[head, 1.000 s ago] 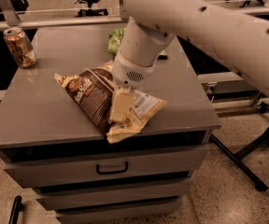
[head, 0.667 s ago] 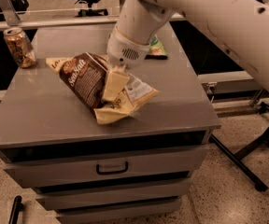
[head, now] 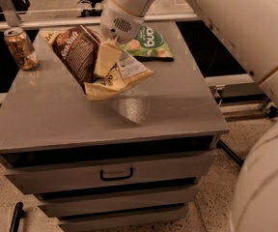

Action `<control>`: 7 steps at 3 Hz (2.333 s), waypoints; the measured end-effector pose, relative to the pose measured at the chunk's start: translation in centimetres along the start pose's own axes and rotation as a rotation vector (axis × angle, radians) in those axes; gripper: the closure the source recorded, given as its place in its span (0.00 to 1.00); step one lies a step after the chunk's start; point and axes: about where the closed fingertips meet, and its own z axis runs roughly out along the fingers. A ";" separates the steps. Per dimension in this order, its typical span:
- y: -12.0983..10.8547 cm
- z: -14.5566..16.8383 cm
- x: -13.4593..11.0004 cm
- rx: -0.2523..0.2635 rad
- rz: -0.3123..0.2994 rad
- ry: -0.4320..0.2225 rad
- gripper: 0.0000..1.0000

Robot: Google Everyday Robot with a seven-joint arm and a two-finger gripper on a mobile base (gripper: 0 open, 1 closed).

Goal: Move brown chip bag near orange can

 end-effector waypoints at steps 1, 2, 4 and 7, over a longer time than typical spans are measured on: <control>-3.6 2.0 -0.7 0.026 0.126 0.061 1.00; -5.3 3.6 -1.6 0.032 0.231 0.061 1.00; -5.4 6.8 -5.3 0.004 0.295 0.031 1.00; -6.0 10.3 -8.0 -0.011 0.327 0.024 0.84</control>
Offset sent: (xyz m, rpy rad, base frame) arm 0.0685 0.0474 -0.0298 -0.0675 0.1398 -0.3355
